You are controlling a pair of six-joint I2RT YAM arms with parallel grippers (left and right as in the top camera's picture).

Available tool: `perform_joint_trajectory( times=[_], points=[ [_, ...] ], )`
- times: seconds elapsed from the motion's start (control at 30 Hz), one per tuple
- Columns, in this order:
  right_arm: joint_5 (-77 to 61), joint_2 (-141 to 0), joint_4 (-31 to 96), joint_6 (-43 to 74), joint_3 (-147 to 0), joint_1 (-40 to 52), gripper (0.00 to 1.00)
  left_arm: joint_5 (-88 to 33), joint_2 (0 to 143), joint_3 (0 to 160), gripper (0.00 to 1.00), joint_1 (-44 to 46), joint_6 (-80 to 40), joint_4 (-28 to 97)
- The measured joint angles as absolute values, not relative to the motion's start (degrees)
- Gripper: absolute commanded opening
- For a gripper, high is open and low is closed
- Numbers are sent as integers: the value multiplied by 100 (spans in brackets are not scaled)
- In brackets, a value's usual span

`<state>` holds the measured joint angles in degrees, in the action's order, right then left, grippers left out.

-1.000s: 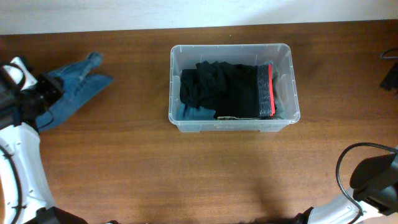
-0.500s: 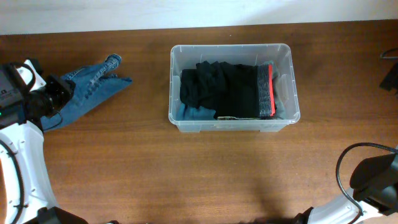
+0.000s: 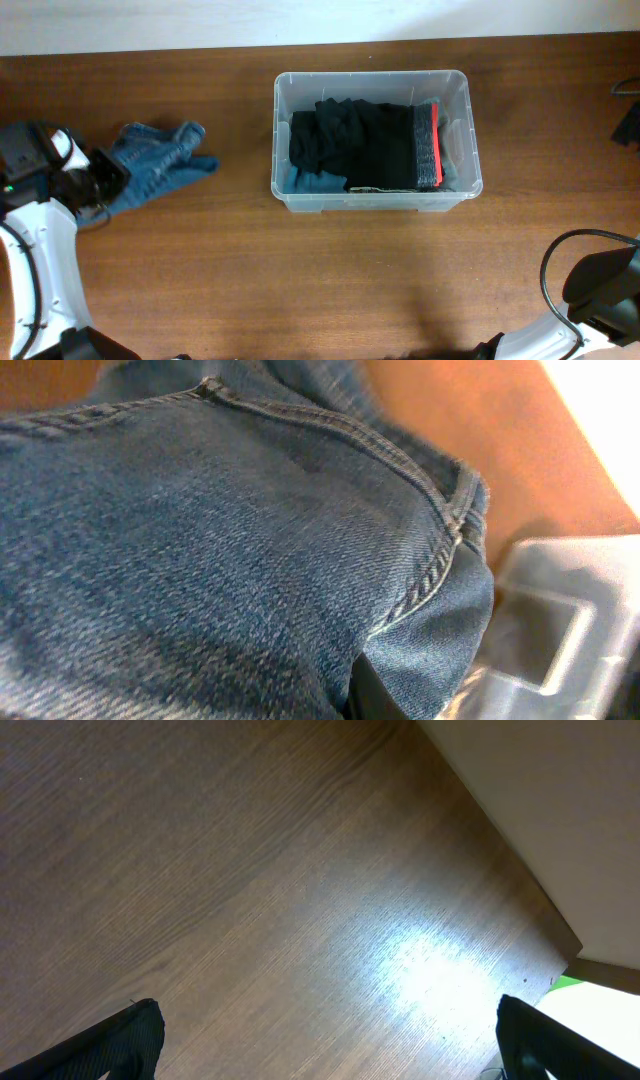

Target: Pack container

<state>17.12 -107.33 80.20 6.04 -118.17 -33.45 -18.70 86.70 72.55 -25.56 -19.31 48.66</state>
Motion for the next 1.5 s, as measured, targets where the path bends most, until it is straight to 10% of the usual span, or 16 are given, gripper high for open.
perform_joint_trajectory(
  times=[0.97,1.17,1.5],
  points=[
    [1712,-10733,8018,602,-11817,-3345,98,-1107,9555,6512,1,-1743,-2241,3553],
    [1712,-10733,8018,602,-11817,-3345,98,-976,9994,6539,63,-1691,-2290,3660],
    [1712,-10733,8018,600,-11817,-3345,99,-1461,9896,6534,65,-1699,-2388,4121]
  ],
)
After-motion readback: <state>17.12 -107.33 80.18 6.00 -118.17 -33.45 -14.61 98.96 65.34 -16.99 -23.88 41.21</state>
